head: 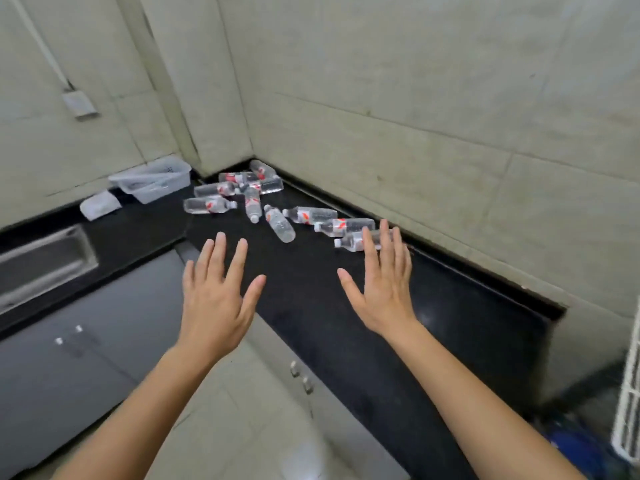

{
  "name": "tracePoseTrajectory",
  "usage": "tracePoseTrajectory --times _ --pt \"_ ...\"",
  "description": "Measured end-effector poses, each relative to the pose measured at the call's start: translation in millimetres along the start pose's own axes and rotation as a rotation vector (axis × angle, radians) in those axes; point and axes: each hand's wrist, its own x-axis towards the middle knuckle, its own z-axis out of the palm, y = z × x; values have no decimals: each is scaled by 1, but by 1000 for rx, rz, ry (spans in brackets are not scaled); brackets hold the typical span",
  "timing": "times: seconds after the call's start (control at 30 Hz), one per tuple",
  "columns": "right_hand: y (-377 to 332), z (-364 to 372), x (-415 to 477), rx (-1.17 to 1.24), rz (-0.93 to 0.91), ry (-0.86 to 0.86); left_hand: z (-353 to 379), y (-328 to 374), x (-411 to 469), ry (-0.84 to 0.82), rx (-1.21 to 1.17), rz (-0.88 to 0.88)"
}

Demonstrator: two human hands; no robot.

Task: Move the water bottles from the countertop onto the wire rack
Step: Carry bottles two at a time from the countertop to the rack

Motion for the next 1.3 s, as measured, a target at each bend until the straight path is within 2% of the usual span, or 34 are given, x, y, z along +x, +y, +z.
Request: tracePoseTrajectory --times 0.2,0.43,0.63,0.77,0.9,1.17,1.3 --pt "-120 84 29 47 -93 -123 -20 -137 7 -15 -22 -158" --pt "-178 157 89 75 -154 -188 -4 -216 49 -33 -39 -206" --pt "-194 256 142 120 -137 -287 41 -271 115 -96 -17 -196" --pt "-194 322 208 119 -130 -376 74 -306 203 -157 21 -191" --pt "-185 363 286 106 -82 -375 98 -328 297 -190 30 -125" --pt "-161 433 374 58 104 -517 166 -380 424 -316 28 -37" --pt "-146 472 395 78 342 -599 226 -407 484 -440 -31 31"
